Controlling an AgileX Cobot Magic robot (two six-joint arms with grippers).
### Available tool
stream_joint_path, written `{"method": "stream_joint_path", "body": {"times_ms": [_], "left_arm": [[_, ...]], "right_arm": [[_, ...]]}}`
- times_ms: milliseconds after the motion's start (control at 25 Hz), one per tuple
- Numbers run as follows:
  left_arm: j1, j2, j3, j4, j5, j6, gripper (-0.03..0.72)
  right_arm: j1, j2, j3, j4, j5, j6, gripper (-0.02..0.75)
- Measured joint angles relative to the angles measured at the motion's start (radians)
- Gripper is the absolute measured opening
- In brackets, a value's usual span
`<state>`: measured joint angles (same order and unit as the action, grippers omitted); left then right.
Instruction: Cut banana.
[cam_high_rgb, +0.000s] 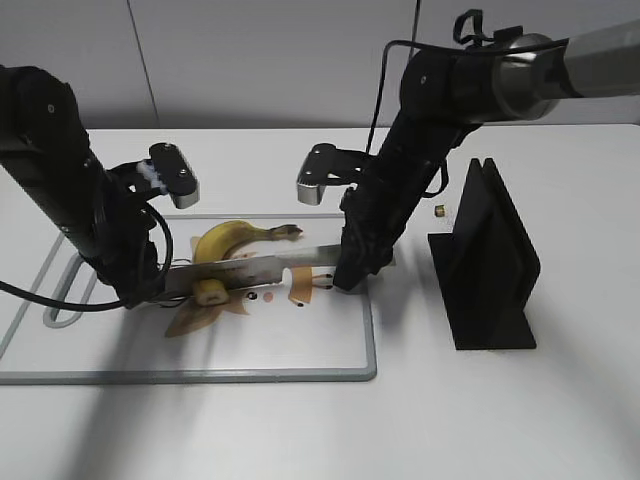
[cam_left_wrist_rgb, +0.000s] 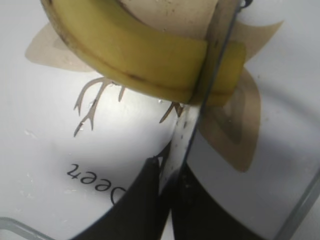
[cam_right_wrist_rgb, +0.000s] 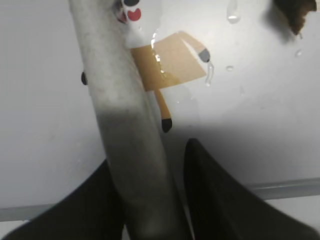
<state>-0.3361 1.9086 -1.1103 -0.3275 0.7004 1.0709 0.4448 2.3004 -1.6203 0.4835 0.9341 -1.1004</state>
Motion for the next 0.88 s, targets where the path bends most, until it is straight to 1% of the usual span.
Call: {"method": "stream_joint_path", "body": {"times_ms": [480,880], "left_arm": [[0.003,0.015,-0.007,-0.006,0.014,0.000,0.042],[0.000,-0.044,0.009,-0.003,0.014,-0.001,0.041]], "right_arm": [[-0.001,0.003,-0.003,0.005,-0.002,-0.003,0.261],[-0.001,-0.024,0.004,-0.001,0.000,-0.003,0.261]]}}
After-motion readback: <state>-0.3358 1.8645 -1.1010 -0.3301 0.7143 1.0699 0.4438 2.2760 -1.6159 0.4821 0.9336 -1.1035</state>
